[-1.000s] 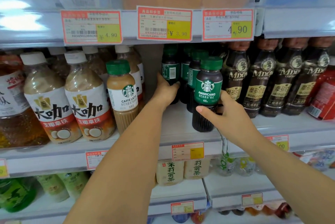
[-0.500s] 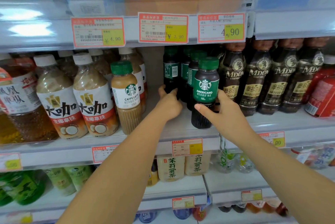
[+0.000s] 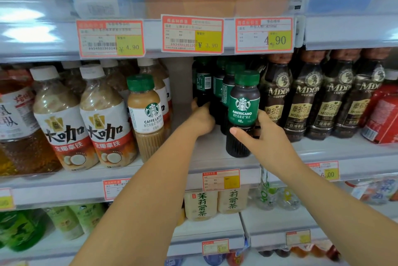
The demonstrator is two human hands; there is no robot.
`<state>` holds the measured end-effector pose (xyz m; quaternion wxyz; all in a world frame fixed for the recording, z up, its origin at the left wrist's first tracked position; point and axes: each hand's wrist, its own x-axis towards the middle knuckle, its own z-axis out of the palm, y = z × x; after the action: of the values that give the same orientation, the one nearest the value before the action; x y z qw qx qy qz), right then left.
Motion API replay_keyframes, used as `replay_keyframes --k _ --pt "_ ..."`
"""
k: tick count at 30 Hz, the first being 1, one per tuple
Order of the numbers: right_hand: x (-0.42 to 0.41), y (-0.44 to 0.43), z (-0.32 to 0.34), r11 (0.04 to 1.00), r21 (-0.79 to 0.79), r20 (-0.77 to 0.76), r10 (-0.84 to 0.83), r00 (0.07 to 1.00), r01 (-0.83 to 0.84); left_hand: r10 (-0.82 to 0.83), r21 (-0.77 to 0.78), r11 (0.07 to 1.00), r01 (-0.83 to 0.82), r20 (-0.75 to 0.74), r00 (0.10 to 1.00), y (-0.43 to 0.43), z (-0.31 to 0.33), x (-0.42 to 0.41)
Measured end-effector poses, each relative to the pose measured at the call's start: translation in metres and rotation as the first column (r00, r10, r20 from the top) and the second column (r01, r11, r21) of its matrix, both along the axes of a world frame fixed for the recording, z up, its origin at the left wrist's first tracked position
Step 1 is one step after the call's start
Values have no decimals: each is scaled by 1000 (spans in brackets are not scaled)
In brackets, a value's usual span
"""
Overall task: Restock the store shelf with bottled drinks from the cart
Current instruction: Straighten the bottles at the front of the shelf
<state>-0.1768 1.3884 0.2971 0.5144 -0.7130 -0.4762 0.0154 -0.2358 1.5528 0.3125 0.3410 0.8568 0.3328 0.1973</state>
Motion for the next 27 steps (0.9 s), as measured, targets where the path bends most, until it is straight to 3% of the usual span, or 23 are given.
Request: replay_keyframes --k 4,7,10,14,23,27 --pt "-4 6 1 1000 -19 -15 2 1000 -2 61 14 998 -65 206 977 -19 -5 -29" --pt "-9 9 2 999 -10 4 -41 999 41 -63 57 997 47 330 942 -43 -11 -52" --pt "-14 8 1 989 18 155 -148 977 147 -178 30 984 177 290 940 -58 -10 -56" --pt "-6 4 6 950 -29 389 -276 879 311 -152 21 988 153 295 943 -68 -6 -52" --pt "4 0 11 983 9 298 -177 938 183 -103 52 994 94 244 964 -70 -4 -38" --pt "-6 -17 10 968 181 232 -211 950 171 -43 217 976 -29 321 946 -76 -8 -59"
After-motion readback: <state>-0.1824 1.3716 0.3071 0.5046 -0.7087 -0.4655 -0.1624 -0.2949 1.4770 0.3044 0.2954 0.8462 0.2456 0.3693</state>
